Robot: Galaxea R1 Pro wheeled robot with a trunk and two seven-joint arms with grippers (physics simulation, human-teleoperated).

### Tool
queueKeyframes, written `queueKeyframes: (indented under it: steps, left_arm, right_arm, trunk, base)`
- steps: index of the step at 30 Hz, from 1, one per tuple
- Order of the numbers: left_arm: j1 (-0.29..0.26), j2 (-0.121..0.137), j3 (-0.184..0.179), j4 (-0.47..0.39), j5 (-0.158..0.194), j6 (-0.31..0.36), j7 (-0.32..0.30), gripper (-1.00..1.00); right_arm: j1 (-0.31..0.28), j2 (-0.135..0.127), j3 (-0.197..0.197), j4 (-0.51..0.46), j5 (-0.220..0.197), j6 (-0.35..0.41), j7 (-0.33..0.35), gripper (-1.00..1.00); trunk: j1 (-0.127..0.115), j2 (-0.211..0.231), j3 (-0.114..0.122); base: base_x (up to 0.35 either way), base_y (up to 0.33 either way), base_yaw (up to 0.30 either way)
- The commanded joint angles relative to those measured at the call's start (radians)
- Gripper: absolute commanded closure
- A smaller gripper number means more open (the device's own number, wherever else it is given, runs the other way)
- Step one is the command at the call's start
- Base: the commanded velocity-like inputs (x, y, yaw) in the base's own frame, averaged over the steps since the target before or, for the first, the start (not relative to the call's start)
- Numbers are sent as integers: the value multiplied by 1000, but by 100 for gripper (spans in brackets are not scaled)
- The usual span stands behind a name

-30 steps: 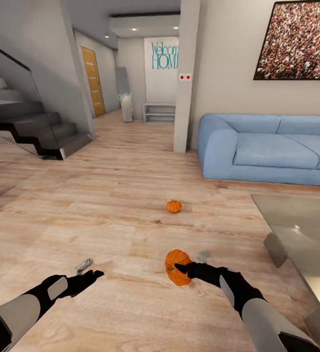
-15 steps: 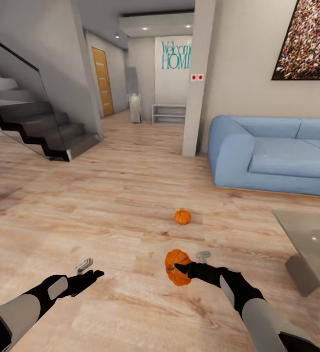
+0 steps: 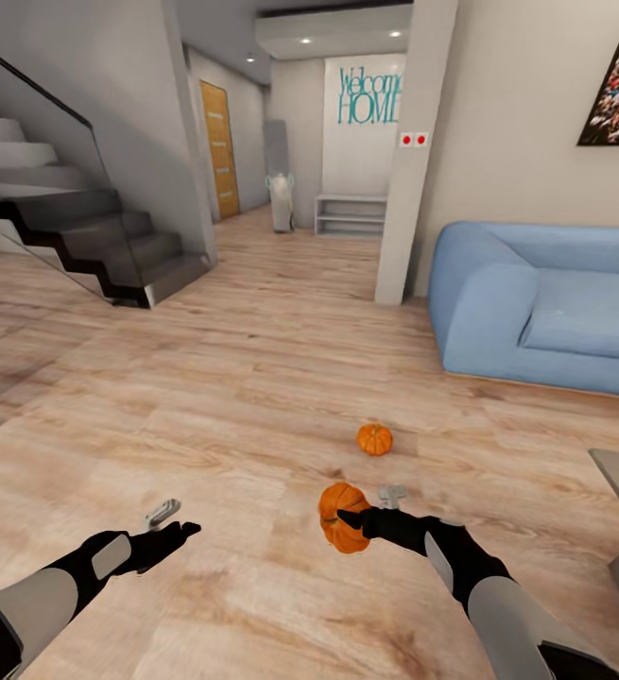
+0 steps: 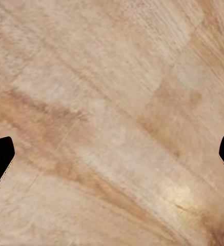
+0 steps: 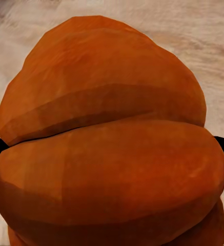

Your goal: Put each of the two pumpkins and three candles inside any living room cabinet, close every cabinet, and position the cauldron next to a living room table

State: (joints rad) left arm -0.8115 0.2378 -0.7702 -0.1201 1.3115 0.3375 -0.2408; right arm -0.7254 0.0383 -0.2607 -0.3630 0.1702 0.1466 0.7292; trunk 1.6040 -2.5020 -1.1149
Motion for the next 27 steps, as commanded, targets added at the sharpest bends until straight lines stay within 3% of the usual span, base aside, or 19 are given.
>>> queueKeyframes:
  steps: [1,10,27]
  left_arm:
    - [0,0,0,0,0,0,0,-100]
    - [0,0,1,0,0,0,0,-100]
    - [0,0,0,0,0,0,0,-100]
  right_arm:
    - [0,0,-2,-1,-5,0,1,100]
    - [0,0,-2,-1,-6,-5,4,100]
    - [0,0,-3,-1,-8,-7,7,100]
  trunk:
    - [0,0,-1]
    - [0,0,-11]
    - [0,0,-16]
  base:
    - [337,0,38]
    - [337,0,-87]
    - [335,43,-271]
